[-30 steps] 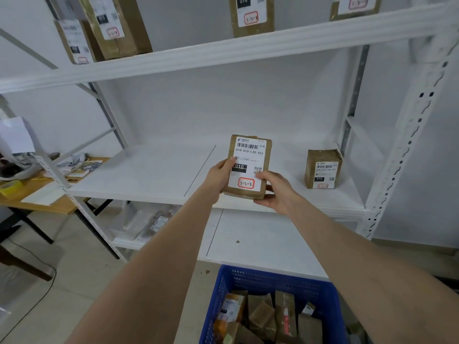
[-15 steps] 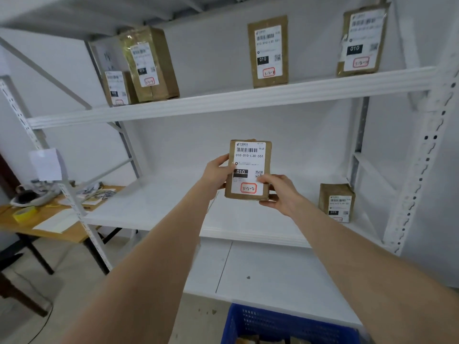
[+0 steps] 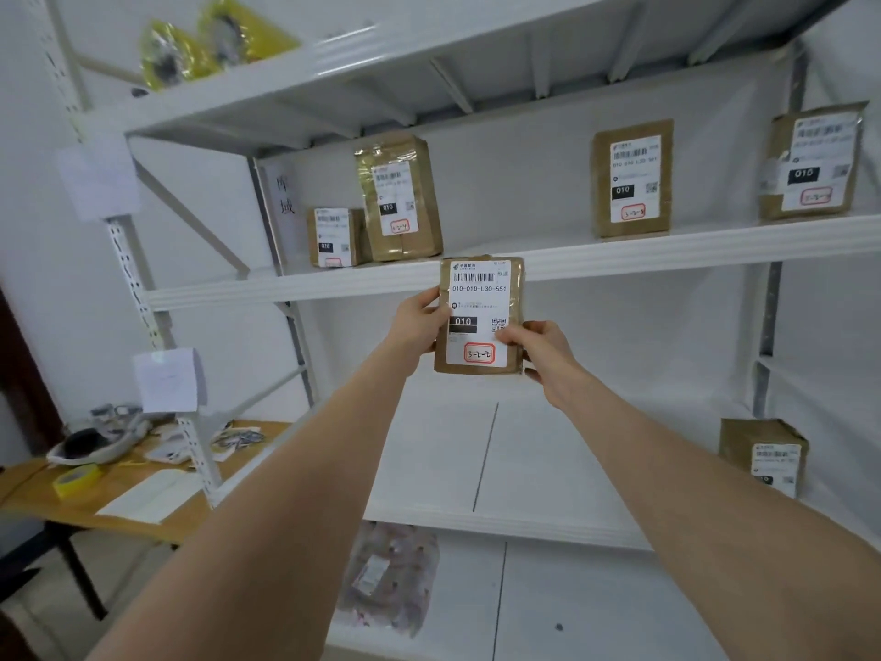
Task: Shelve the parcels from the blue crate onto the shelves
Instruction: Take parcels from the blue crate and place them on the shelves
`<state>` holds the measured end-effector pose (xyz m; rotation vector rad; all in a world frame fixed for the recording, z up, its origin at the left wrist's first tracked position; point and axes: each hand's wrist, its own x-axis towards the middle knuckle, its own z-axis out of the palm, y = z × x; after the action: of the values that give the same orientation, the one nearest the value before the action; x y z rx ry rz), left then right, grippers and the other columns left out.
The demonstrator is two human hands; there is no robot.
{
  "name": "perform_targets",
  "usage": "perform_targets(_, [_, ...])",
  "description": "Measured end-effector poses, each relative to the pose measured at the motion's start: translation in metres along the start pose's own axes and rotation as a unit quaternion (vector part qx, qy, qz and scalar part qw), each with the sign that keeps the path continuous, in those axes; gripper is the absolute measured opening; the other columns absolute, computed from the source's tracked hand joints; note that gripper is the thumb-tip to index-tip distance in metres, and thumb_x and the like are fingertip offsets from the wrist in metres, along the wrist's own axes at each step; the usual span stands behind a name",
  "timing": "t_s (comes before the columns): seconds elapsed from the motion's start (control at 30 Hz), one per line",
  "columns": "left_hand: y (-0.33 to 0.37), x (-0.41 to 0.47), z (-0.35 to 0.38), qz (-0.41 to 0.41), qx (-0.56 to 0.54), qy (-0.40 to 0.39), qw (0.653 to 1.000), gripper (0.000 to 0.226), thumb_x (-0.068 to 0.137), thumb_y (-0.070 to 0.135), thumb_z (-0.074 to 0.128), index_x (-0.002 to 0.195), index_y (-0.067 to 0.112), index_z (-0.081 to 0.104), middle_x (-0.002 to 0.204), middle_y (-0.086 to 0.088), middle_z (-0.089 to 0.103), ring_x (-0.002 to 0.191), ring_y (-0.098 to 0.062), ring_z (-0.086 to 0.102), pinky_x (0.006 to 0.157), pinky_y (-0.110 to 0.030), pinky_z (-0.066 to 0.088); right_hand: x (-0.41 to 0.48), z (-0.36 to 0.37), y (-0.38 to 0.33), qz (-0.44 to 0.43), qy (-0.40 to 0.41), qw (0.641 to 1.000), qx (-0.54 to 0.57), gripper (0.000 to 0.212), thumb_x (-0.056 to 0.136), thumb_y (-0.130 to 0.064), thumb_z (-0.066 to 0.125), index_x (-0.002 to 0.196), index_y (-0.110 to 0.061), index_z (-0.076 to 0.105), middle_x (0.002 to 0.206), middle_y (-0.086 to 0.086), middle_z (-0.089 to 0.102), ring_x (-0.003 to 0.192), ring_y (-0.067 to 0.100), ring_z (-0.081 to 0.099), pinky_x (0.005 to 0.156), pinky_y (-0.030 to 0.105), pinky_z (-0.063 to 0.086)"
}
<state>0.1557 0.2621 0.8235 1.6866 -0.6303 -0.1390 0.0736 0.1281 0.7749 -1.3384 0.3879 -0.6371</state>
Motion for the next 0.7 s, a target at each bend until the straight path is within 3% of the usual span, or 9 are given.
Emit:
perform_targets(0.13, [0.014,0.017,-0.057,0.038,-0.014,0.022,0.999,0.039,0.099,0.011,0.045,0.137,0.02,0.047,0.112,-0.005,0.066,0.085,-0.016,0.061,0.061,-0.022,0.052,0.008,0.062,-0.02,-0.045,0.002,0.999,-0.013,0.046,0.081,-0.011,0.071,0.121,-0.003,0.052,0.104,0.008,0.068,0.063,0.005,0.061,0.038,0.011,0.041])
perform_targets(0.2, [0.018,0.028,-0.081,0.051,-0.022,0.028,0.998,0.037,0.099,0.01,0.045,0.134,0.02,0.05,0.11,-0.003,0.066,0.086,-0.016,0.062,0.065,-0.024,0.053,0.014,0.089,-0.03,-0.069,0.003,0.998,-0.015,0.046,0.079,-0.008,0.07,0.121,0.0,0.053,0.104,0.012,0.068,0.057,0.006,0.063,0.037,0.011,0.039])
perform_targets(0.3, [0.02,0.046,-0.112,0.063,-0.032,0.035,0.997,0.034,0.098,0.008,0.045,0.13,0.02,0.053,0.118,-0.005,0.065,0.091,-0.017,0.063,0.071,-0.027,0.055,0.024,0.124,-0.041,-0.092,-0.002,0.996,-0.01,0.046,0.078,-0.005,0.07,0.12,0.0,0.051,0.106,0.014,0.068,0.065,0.012,0.063,0.036,0.013,0.04])
perform_targets(0.4, [0.023,0.066,-0.138,0.07,-0.039,0.047,0.996,0.038,0.099,0.009,0.044,0.134,0.021,0.05,0.115,-0.003,0.065,0.093,-0.018,0.063,0.07,-0.027,0.055,0.038,0.153,-0.049,-0.113,-0.007,0.994,-0.01,0.025,0.08,-0.002,0.067,0.102,-0.007,0.056,0.093,0.008,0.068,0.065,0.011,0.063,0.037,0.013,0.04])
perform_targets(0.47, [0.025,0.081,-0.154,0.08,-0.044,0.05,0.995,0.039,0.099,0.008,0.044,0.136,0.021,0.049,0.112,-0.004,0.065,0.092,-0.019,0.063,0.074,-0.031,0.055,0.051,0.173,-0.055,-0.131,-0.014,0.991,-0.008,0.016,0.081,-0.001,0.066,0.088,-0.014,0.059,0.085,0.003,0.068,0.064,0.01,0.063,0.039,0.012,0.041])
perform_targets(0.6, [0.026,0.116,-0.189,0.095,-0.043,0.056,0.993,0.042,0.1,0.011,0.043,0.141,0.02,0.042,0.111,-0.005,0.064,0.094,-0.02,0.062,0.084,-0.038,0.055,0.086,0.215,-0.058,-0.157,-0.022,0.987,-0.003,0.039,0.076,-0.007,0.071,0.114,-0.008,0.06,0.101,0.004,0.071,0.079,0.012,0.067,0.051,0.018,0.048])
perform_targets(0.7, [0.024,0.146,-0.211,0.102,-0.033,0.069,0.992,0.043,0.1,0.013,0.044,0.141,0.022,0.042,0.115,-0.005,0.064,0.088,-0.018,0.063,0.08,-0.037,0.055,0.116,0.243,-0.06,-0.156,-0.02,0.988,0.005,0.047,0.072,-0.011,0.074,0.114,-0.01,0.055,0.102,0.003,0.07,0.088,0.016,0.068,0.065,0.027,0.054])
